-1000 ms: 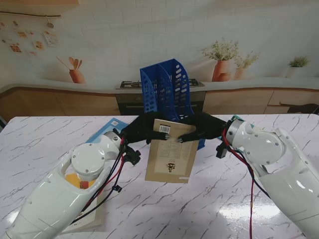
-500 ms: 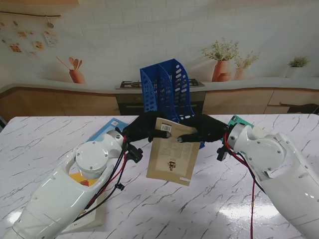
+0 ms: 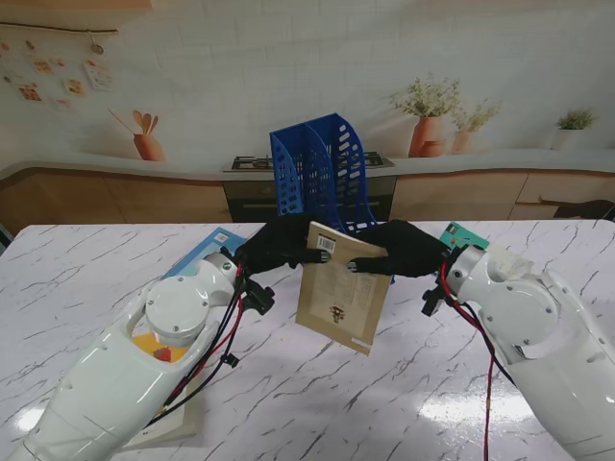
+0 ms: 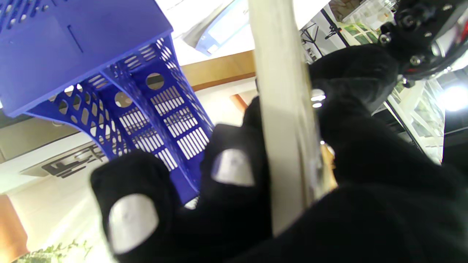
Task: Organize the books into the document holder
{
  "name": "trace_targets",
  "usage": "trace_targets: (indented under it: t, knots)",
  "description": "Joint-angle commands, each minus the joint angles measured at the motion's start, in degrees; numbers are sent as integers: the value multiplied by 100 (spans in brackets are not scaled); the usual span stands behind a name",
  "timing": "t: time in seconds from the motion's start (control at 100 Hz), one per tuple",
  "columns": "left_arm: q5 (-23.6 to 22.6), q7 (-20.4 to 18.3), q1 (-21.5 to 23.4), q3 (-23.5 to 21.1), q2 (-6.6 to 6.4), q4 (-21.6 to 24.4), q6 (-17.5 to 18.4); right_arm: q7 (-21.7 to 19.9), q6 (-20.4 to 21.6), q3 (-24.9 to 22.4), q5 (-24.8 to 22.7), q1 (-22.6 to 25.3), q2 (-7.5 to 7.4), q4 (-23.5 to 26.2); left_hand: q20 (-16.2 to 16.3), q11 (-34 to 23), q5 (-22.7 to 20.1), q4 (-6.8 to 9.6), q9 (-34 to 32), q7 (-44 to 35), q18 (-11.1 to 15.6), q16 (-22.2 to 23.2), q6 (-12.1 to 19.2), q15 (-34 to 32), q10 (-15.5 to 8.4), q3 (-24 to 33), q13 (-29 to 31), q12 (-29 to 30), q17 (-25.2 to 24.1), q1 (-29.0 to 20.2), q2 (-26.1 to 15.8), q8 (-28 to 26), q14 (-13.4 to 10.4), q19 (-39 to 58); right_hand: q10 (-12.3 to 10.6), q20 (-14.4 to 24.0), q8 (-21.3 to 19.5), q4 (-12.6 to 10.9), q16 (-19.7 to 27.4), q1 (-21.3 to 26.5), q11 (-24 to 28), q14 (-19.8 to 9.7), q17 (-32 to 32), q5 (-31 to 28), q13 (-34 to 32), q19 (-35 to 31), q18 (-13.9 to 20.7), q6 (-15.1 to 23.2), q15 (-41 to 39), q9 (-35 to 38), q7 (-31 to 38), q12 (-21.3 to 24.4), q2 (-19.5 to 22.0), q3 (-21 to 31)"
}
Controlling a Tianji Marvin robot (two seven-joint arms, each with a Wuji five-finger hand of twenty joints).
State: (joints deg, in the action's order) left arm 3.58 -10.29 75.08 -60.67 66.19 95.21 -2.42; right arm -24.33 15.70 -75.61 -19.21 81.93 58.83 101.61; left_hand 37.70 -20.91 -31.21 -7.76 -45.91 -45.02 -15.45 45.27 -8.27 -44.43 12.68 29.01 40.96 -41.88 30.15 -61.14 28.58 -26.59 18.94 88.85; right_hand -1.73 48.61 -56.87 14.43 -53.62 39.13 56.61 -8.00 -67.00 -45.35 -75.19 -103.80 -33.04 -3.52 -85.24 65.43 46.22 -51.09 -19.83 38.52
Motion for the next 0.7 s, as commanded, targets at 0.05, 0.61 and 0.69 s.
trace_targets:
  t: [0.05, 0.61, 0.69]
  knots:
    - [30, -28, 93, -96, -16, 24, 78, 38, -45, -79, -17, 41, 36, 177, 270, -351, 69, 490, 575, 501, -212, -408, 69, 597, 55, 165, -457, 991, -782, 143, -426, 94, 212, -778, -56, 166, -360, 58, -127, 248, 132, -819, -352, -456, -79, -1618, 4217, 1294, -420, 344, 270, -92, 495, 869]
    - [-203, -127, 438, -516, -101, 272, -279, 154, -341, -618, -149, 298, 66, 727, -77, -105, 137, 561, 939, 1101, -448, -844, -109, 1444, 93, -100, -1030, 1455, -1908, 702, -748, 157, 161, -1998, -78, 231, -420, 47, -182, 256, 106, -844, -355, -438, -82, -1618, 4240, 1261, -411, 356, 234, -188, 528, 831]
    - [-234, -150, 470, -545, -110, 243, -304, 143, -408, -688, -152, 304, 68, 801, -129, -85, 136, 587, 958, 1165, -455, -869, -116, 1503, 94, -131, -1071, 1468, -2001, 733, -785, 166, 149, -2112, -84, 232, -423, 44, -184, 257, 97, -844, -355, -421, -82, -1618, 4240, 1297, -410, 343, 224, -193, 543, 811]
